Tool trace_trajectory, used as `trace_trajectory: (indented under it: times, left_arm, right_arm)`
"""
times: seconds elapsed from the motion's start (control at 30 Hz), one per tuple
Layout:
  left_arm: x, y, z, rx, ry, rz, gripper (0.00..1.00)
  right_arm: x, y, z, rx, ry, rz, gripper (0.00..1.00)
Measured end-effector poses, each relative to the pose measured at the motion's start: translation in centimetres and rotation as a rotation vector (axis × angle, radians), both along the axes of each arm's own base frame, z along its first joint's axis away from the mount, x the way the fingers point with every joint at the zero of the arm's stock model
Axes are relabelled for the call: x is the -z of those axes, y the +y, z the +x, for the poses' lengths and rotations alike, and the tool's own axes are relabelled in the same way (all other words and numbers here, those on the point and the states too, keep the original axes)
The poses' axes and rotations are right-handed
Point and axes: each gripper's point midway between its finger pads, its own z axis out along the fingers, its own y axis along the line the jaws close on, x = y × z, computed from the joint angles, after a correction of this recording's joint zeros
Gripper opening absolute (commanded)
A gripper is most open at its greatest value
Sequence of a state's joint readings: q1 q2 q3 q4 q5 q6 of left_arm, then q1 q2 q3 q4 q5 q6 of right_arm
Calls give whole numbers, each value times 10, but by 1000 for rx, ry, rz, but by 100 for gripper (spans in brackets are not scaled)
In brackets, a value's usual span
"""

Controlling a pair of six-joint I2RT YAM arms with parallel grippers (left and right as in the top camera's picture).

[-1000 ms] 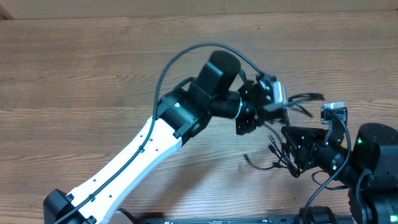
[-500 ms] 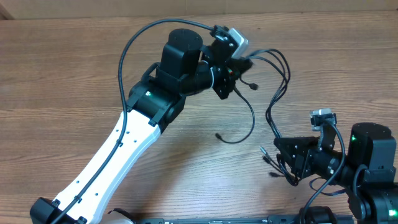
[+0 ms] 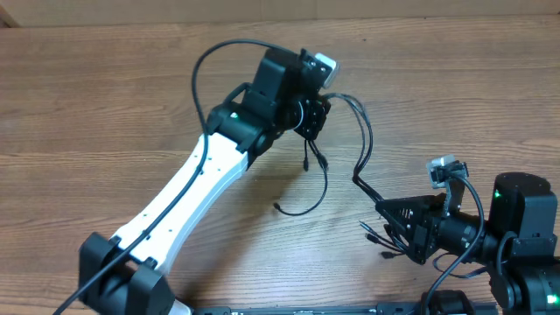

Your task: Untangle cables

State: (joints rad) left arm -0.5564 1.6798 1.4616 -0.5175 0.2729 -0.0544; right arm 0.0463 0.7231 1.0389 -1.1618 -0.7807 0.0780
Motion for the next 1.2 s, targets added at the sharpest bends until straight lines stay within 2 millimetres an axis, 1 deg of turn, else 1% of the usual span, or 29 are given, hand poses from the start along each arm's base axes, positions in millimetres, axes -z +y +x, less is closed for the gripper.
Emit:
trace_trajectory:
  times: [0.03, 0.1, 0.13, 0.17, 0.2, 0.27, 0.3, 0.5, 0.7, 0.8, 0.9, 0.97, 1.03, 1.1, 1.2]
  left_arm:
    - [5, -1, 0, 3, 13, 4, 11]
    - [13, -5, -3, 23, 48, -1, 30]
    - [15, -7, -5, 39, 58, -8, 43]
    - [16, -11, -9, 60, 79, -29, 61]
    - [16, -16, -14, 94, 98, -52, 73]
    - [14, -24, -24, 152, 121, -86, 82]
    - [13, -27, -30, 184, 142, -104, 86]
    - [17, -32, -52, 271, 205, -117, 87]
    - [15, -33, -55, 300, 197, -123, 86]
    - [13, -35, -62, 361, 176, -127, 86]
    - [4, -31, -75, 439, 135, -109, 89]
    - [-10, -22, -92, 509, 81, -85, 95]
    - [-29, -13, -108, 575, 4, -64, 100]
    - [-45, -8, -118, 616, -70, -58, 100]
    - [-56, -5, -128, 675, -134, -56, 100]
  right_arm:
    - [-1, 0, 1, 0, -6, 1, 4]
    - [-3, 0, 3, -1, -24, 2, 4]
    - [-4, 0, 4, -1, -30, 3, 4]
    - [-6, 1, 5, -2, -38, 4, 4]
    - [-7, 1, 6, -4, -48, 6, 4]
    - [-12, 2, 9, -9, -73, 13, 4]
    - [-15, 3, 10, -16, -92, 20, 4]
    - [-23, 5, 13, -29, -133, 33, 4]
    - [-26, 6, 15, -32, -154, 35, 4]
    - [-28, 4, 19, -23, -174, 28, 4]
    - [-31, 3, 23, -16, -200, 23, 4]
    - [-33, 3, 24, -13, -210, 21, 4]
    - [-33, 3, 25, -12, -214, 20, 4]
    - [-34, 3, 25, -12, -216, 21, 4]
    - [-34, 3, 25, -7, -209, 25, 4]
